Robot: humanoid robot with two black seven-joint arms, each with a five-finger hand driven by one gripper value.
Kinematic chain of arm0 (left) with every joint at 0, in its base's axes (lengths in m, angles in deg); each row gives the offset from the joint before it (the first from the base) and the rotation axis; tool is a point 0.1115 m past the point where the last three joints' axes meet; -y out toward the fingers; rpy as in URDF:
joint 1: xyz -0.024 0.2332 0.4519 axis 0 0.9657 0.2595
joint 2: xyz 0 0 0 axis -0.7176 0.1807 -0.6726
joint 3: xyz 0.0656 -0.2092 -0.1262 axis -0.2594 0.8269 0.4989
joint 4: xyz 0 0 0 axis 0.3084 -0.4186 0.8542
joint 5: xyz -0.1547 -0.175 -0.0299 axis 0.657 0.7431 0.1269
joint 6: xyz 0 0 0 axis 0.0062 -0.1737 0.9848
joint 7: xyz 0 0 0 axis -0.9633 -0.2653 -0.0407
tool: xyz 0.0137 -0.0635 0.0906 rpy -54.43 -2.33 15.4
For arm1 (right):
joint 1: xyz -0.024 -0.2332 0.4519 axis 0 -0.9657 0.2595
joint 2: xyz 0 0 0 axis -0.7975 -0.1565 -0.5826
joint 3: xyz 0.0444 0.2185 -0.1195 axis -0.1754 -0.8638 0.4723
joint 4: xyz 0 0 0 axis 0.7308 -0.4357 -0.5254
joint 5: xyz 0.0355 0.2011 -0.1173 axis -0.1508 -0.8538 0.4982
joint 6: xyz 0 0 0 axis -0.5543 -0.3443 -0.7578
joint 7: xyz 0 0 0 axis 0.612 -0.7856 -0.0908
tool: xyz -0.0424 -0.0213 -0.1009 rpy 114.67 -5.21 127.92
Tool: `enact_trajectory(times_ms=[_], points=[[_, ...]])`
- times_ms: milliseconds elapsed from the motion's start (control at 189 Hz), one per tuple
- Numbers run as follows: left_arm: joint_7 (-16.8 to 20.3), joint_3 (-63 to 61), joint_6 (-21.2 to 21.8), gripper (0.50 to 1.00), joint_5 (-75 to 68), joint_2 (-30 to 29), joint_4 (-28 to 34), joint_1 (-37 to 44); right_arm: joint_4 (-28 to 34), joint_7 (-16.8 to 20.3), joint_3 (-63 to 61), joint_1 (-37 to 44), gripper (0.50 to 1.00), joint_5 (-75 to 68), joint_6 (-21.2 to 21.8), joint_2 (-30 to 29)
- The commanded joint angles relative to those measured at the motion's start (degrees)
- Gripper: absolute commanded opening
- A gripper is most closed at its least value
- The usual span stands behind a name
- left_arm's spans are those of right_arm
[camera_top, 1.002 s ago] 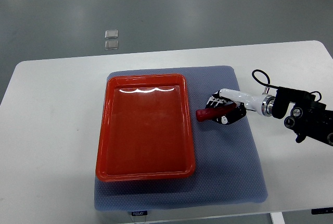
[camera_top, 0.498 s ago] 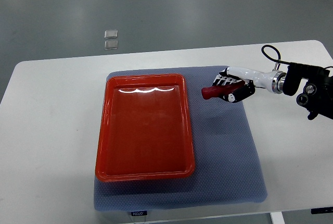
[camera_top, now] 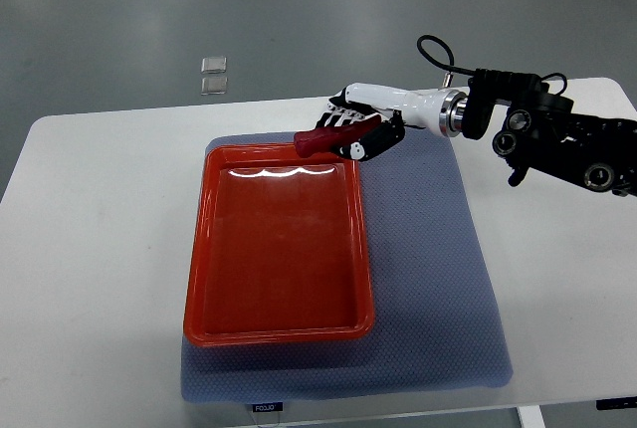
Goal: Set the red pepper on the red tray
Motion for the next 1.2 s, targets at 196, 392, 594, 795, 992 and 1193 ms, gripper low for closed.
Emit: enact_trajectory(times_ms=[196,392,594,795,992,1193], points=[[0.0,0.0,0.0,1.0,0.0,0.0,0.0,0.0,-8.1,0.0,2.7,-0.3,0.5,0.9,-0.2,-13.3],[0.0,0.0,0.0,1.0,0.0,0.0,0.0,0.0,-9.4,0.0,5.0,-2.5,0.5,1.1,-1.2,-16.3],[0.0,0.0,0.0,1.0,0.0,0.0,0.0,0.0,-11.0,-0.1,5.0,-6.9,0.5,3.6,-2.9,-18.8],[0.0,0.0,0.0,1.0,0.0,0.0,0.0,0.0,-11.2,-0.5,4.9,-7.2,0.5,3.6,-3.2,-18.8],[0.0,0.1,0.0,1.0,0.0,0.0,0.0,0.0,-11.2,-2.2,4.8,-7.2,0.588,3.5,-4.3,-18.8],[0.1,0.1,0.0,1.0,0.0,0.0,0.0,0.0,-11.2,-2.4,4.0,-7.2,0.744,2.9,-4.3,-18.4]])
